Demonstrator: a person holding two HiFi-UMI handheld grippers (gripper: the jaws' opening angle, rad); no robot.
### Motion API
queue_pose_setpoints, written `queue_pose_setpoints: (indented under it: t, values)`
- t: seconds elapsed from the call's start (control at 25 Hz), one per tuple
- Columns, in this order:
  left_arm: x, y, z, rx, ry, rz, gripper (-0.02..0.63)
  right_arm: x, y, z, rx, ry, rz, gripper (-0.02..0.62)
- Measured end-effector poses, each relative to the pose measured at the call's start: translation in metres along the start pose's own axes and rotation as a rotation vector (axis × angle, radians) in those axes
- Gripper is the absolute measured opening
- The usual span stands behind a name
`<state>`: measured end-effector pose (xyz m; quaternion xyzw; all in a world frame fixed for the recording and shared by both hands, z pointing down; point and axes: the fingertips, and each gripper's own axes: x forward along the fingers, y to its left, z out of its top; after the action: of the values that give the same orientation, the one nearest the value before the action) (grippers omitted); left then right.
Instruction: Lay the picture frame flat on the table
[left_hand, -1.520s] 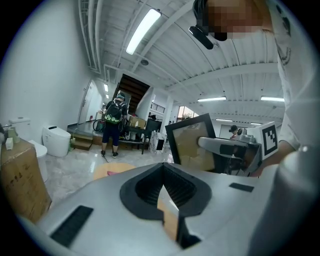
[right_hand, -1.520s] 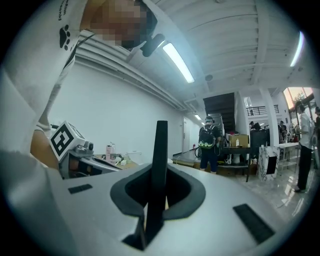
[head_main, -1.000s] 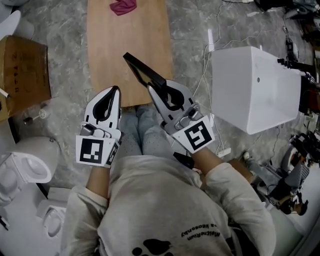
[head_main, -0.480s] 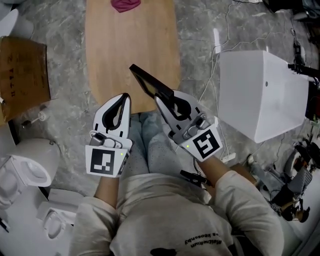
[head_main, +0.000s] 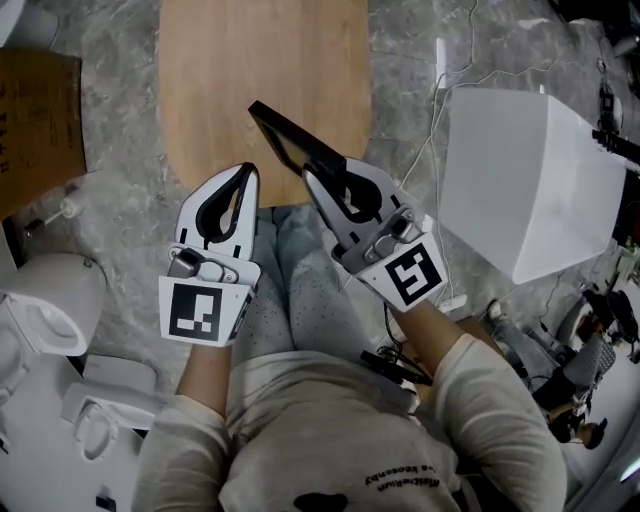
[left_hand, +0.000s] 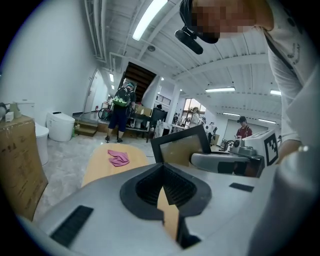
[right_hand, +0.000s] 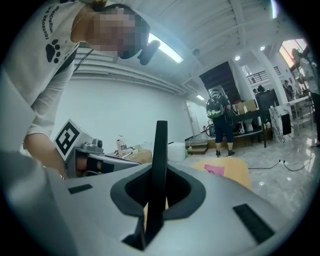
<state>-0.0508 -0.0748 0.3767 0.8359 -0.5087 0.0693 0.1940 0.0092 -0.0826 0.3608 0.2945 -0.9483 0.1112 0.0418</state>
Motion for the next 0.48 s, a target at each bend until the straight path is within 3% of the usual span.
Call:
queue_pose_setpoints:
  t: [0.28,0.48]
  values:
    - [0.001,0.025,-0.034,-0.037,0.029,0.003,0.008,0.018,0.005,-0.030,0.041,0.012,0.021,0.034]
    - [0.008,0.023,-0.060,-0.009,0.084,-0.044,0.009,0.018,0.008,-0.047,0.061,0.025,0.062,0.034]
